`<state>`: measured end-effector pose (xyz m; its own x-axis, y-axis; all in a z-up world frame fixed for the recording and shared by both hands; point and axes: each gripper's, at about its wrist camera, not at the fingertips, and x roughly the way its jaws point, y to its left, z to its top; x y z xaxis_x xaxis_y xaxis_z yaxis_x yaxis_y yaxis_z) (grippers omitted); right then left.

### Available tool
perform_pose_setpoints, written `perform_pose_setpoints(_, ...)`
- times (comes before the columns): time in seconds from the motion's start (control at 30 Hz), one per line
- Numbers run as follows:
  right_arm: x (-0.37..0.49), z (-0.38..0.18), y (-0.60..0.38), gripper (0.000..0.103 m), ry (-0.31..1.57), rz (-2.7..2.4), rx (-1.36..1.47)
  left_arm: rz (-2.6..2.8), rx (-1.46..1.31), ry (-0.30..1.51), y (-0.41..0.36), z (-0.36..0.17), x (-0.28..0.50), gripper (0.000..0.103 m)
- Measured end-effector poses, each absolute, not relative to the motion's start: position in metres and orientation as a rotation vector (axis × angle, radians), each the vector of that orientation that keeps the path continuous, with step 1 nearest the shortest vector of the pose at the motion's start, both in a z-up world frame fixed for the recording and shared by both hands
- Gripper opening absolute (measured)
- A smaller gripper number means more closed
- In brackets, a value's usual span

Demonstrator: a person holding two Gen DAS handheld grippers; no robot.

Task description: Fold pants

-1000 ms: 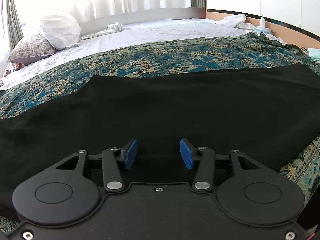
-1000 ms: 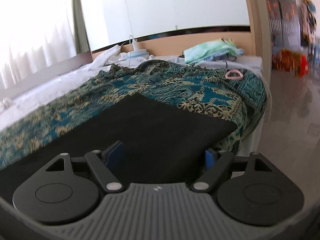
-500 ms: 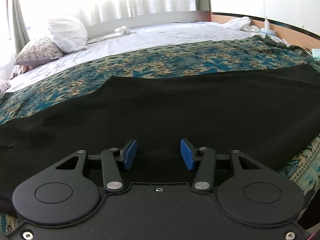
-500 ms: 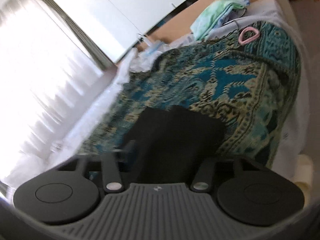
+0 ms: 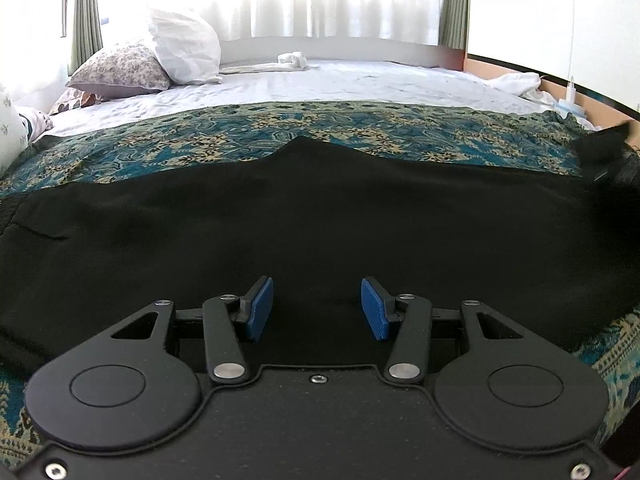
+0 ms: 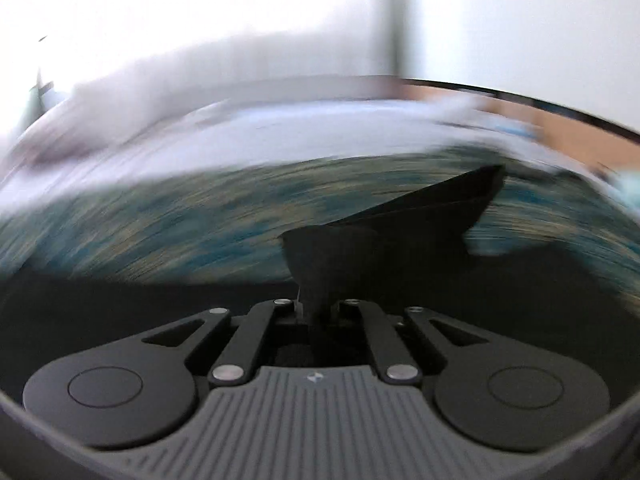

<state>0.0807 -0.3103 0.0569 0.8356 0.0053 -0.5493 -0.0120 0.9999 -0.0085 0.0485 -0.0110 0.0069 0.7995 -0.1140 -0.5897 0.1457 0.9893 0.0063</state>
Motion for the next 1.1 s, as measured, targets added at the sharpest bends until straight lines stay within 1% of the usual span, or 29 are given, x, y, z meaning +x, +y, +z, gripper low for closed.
perform_pose_setpoints(0.07, 0.072, 0.045, -0.264, 0.005, 0.614, 0.143, -0.063, -0.143, 0.047, 0.626, -0.008, 0.006, 0.047, 0.048)
perform_pose_setpoints(0.17, 0.062, 0.033, -0.232, 0.007, 0.649, 0.213, -0.082, -0.148, 0.034, 0.619, -0.005, 0.005, 0.046, 0.048)
perform_pose_setpoints(0.2, 0.058, 0.032, -0.228, 0.009, 0.633, 0.206, -0.098, -0.149, 0.032, 0.615, -0.005, 0.004, 0.045, 0.048)
perform_pose_setpoints(0.27, 0.056, 0.034, -0.231, 0.011, 0.630, 0.196, -0.108, -0.149, 0.034, 0.605, -0.006, 0.003, 0.043, 0.048)
perform_pose_setpoints(0.47, 0.050, 0.041, -0.257, 0.015, 0.647, 0.161, -0.021, -0.161, 0.008, 0.607, -0.008, 0.007, 0.042, 0.048)
perform_pose_setpoints(0.5, 0.047, 0.042, -0.262, 0.022, 0.644, 0.169, -0.002, -0.174, -0.006, 0.606, -0.009, 0.009, 0.043, 0.048)
perform_pose_setpoints(0.53, 0.046, 0.042, -0.266, 0.026, 0.639, 0.187, 0.015, -0.186, -0.015, 0.603, -0.010, 0.012, 0.043, 0.048)
perform_pose_setpoints(0.57, 0.043, 0.042, -0.271, 0.034, 0.642, 0.228, 0.035, -0.198, -0.021, 0.597, -0.012, 0.015, 0.043, 0.047)
perform_pose_setpoints(0.6, 0.042, 0.043, -0.273, 0.049, 0.646, 0.262, 0.049, -0.211, -0.023, 0.587, -0.014, 0.019, 0.044, 0.047)
perform_pose_setpoints(0.63, 0.038, 0.044, -0.276, 0.059, 0.639, 0.295, 0.067, -0.222, -0.022, 0.576, -0.017, 0.023, 0.045, 0.047)
perform_pose_setpoints(0.73, 0.028, 0.048, -0.281, 0.078, 0.631, 0.371, 0.074, -0.281, -0.013, 0.544, -0.032, 0.036, 0.047, 0.047)
perform_pose_setpoints(0.83, 0.012, 0.053, -0.286, 0.086, 0.617, 0.420, 0.047, -0.380, -0.014, 0.542, -0.053, 0.046, 0.057, 0.047)
perform_pose_setpoints(0.9, 0.001, 0.056, -0.293, 0.088, 0.595, 0.413, 0.042, -0.443, -0.006, 0.545, -0.070, 0.051, 0.066, 0.047)
perform_pose_setpoints(0.97, -0.008, 0.059, -0.306, 0.088, 0.571, 0.380, 0.067, -0.518, 0.010, 0.559, -0.092, 0.053, 0.076, 0.047)
perform_pose_setpoints(1.0, -0.012, 0.061, -0.312, 0.088, 0.556, 0.348, 0.083, -0.552, 0.017, 0.569, -0.102, 0.053, 0.080, 0.044)
perform_pose_setpoints(1.07, -0.016, 0.062, -0.325, 0.088, 0.536, 0.274, 0.100, -0.640, 0.036, 0.631, -0.126, 0.050, 0.091, 0.027)
perform_pose_setpoints(1.1, -0.016, 0.061, -0.330, 0.083, 0.529, 0.228, 0.099, -0.686, 0.048, 0.674, -0.138, 0.047, 0.096, 0.016)
